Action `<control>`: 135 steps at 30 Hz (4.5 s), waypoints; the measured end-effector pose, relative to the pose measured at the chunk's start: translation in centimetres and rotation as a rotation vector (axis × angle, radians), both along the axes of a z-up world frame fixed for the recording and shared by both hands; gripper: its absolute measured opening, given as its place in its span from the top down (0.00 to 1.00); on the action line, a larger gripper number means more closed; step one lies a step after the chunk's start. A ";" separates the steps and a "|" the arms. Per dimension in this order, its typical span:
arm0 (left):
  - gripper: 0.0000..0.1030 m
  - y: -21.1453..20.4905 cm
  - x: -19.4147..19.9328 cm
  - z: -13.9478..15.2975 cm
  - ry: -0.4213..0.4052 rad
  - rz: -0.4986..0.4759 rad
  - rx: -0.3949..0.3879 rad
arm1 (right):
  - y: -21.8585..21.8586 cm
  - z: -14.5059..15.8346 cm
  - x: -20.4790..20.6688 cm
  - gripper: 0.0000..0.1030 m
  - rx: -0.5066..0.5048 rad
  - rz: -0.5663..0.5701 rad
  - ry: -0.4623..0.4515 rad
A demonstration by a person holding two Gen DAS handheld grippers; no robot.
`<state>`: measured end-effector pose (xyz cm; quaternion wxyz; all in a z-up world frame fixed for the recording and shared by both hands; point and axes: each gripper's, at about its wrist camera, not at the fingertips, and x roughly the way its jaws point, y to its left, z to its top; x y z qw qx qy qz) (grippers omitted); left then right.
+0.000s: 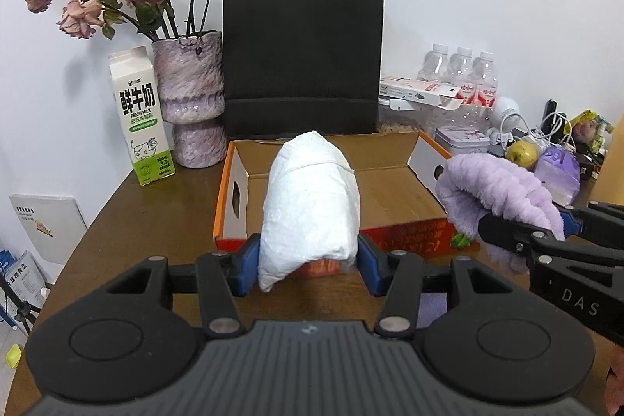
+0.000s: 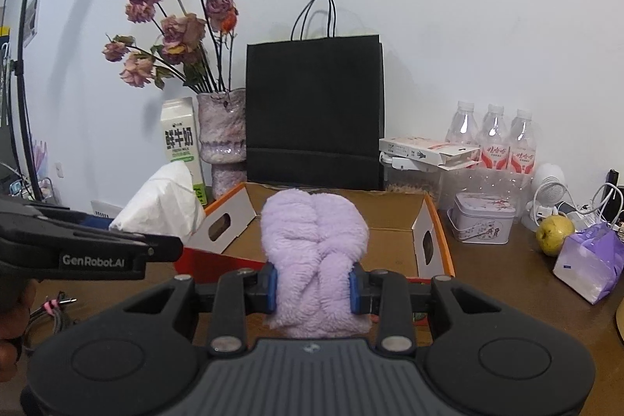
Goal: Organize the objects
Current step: 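Lift the white mask and lilac towel and carry both toward the red box, then lower both items into the red box and open both tools, then move both tools back over the table toward the remaining items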
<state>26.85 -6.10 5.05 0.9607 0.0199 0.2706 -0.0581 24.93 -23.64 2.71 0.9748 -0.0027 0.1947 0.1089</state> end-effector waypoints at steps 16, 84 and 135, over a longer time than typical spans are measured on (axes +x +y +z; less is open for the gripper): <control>0.49 -1.3 7.5 0.7 0.014 0.048 0.022 | 0.0 0.9 8.4 0.70 -0.072 -0.012 0.056; 0.00 1.6 5.5 0.3 0.044 0.115 0.059 | 0.5 1.4 5.8 0.03 -0.073 -0.091 0.092; 0.00 10.0 -17.8 -7.0 -0.008 0.030 0.005 | 0.6 -6.9 -17.8 0.00 -0.064 -0.128 0.034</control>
